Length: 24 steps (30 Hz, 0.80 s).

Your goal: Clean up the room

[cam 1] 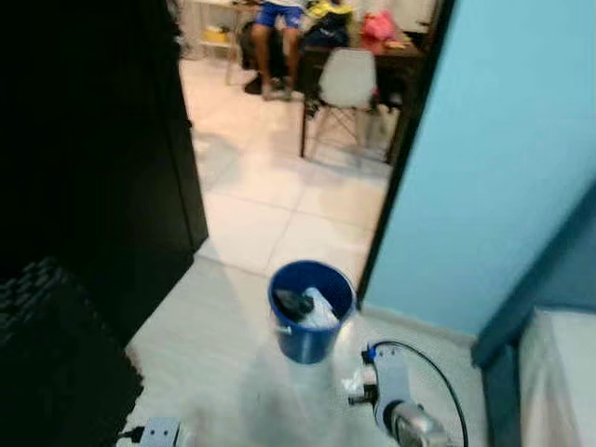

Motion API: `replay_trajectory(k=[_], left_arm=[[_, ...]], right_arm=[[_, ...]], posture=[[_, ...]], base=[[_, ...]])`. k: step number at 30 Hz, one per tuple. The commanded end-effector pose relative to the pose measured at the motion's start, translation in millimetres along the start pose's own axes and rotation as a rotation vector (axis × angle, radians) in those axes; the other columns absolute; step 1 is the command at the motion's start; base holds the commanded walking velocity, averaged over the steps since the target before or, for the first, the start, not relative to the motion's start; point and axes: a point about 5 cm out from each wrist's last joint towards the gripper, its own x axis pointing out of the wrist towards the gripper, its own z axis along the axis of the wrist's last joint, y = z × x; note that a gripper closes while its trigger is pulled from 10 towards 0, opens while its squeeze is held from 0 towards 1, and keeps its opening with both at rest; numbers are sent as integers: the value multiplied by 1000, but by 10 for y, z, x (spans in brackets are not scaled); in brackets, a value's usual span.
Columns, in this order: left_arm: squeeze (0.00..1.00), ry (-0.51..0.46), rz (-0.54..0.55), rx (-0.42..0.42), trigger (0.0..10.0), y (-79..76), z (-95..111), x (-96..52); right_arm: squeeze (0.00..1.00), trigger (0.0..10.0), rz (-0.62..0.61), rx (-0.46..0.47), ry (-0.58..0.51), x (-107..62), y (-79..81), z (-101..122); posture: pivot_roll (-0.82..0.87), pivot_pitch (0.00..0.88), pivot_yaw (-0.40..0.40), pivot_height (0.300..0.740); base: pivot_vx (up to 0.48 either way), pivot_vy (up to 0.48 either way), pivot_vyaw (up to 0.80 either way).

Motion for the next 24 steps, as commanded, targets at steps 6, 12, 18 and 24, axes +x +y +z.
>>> replay_trajectory(k=[6, 12, 18, 24], left_arm=[[0, -215, -124, 139, 10000, -358, 860, 152], [0, -338, -220, 206, 10000, -565, 1215, 138], [0, -387, -359, 308, 10000, -785, 1382, 107], [0, -398, -303, 369, 10000, -770, 1475, 108]], right_arm=[[0, 10000, 13, 53, 54, -13, 55, -130], [0, 10000, 15, 56, 55, -13, 55, -130], [0, 10000, 15, 57, 59, -14, 56, -137], [0, 10000, 14, 56, 48, -16, 58, -135]], posture=[[25, 42, -36, 740], [14, 42, -32, 740], [14, 40, -34, 740], [8, 39, -29, 740]], base=[[480, 0, -800], [480, 0, -800], [480, 0, -800], [445, 0, -681]])
